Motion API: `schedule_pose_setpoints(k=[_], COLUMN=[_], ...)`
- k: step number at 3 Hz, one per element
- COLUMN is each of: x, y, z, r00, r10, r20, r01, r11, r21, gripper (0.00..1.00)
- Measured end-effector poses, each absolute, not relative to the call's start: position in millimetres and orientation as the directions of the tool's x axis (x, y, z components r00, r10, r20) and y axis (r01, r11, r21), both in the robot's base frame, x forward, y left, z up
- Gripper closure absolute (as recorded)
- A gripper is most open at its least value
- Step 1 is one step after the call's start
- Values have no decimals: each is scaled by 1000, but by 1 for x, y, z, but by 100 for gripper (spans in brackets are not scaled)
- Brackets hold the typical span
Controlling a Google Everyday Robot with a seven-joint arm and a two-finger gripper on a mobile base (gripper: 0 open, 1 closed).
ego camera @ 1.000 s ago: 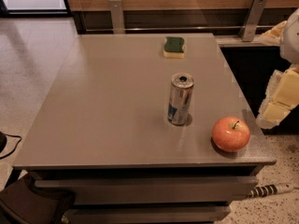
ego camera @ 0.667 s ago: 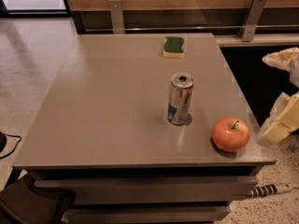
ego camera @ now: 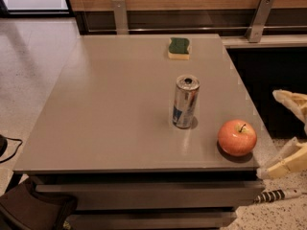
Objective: Move apple near sponge
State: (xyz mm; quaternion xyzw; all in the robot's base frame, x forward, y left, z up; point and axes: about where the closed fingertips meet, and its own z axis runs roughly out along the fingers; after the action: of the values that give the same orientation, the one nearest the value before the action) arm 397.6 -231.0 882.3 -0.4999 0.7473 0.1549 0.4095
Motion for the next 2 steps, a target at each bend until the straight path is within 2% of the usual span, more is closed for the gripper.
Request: schedule_pose_setpoints(k=[2], x=[402], y=[-208], z=[867], r00=[-53], r10=[-321], r20=[-945], r01=[-847], r11=[517], r21=[-128], gripper=[0])
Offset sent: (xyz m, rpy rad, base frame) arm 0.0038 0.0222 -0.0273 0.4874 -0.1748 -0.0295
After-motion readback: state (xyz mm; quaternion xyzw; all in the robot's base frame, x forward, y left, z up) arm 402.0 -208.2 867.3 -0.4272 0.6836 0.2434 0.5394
